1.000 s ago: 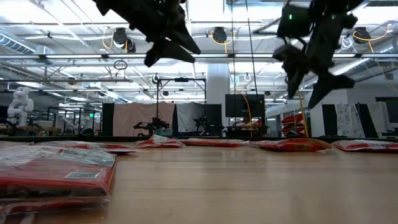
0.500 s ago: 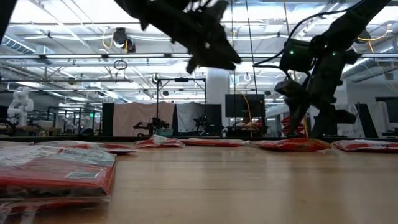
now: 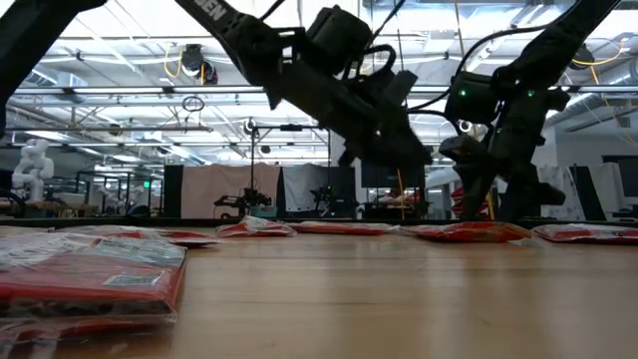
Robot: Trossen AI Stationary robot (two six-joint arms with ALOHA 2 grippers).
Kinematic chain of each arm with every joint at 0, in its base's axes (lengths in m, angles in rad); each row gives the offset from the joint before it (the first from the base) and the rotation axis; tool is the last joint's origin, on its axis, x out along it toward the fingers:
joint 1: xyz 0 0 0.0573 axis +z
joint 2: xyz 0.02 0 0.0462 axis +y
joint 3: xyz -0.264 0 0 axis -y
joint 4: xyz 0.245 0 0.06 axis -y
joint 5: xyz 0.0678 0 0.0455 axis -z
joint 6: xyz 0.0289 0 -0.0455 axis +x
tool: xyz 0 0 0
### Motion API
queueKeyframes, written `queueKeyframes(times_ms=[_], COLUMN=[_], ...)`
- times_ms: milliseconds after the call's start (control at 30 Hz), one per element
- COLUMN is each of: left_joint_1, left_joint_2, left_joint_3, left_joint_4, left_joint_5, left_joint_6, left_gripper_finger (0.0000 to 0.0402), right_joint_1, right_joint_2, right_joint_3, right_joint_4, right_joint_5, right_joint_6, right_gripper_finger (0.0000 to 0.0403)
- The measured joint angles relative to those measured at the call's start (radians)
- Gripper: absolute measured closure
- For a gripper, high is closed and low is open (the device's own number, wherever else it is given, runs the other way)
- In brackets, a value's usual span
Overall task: Sort popcorn bags into baskets
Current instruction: Put the popcorn bag into the transparent bin
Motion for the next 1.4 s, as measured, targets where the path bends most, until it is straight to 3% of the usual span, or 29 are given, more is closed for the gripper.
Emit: queueKeyframes(times_ms=[400,967,1133,1400], left_joint_1=[-0.002,0.006,0.006,0.005], left_joint_2=[0.096,0.117,0.117,0.116], left_joint_3=[-0.001,0.0,0.0,0.0], left_joint_4=[0.057,-0.069,-0.081,-0.086], left_joint_5=[0.049,0.042,0.042,0.042], left_joint_6=[0.079,0.123,0.123,0.115], left_gripper_finger=[0.0284,0.0284,0.0284,0.0284], right_joint_1=[0.01,0.04,0.04,0.063], right_joint_2=[0.003,0.002,0.002,0.028], right_joint_3=[-0.002,-0.002,-0.002,-0.002], right_joint_4=[0.049,0.206,0.084,0.132], right_joint_5=[-0.075,-0.123,-0.06,-0.039], right_joint_6=[0.046,0.099,0.131,0.159], right_gripper_finger=[0.0165,0.0165,0.0165,0.0165])
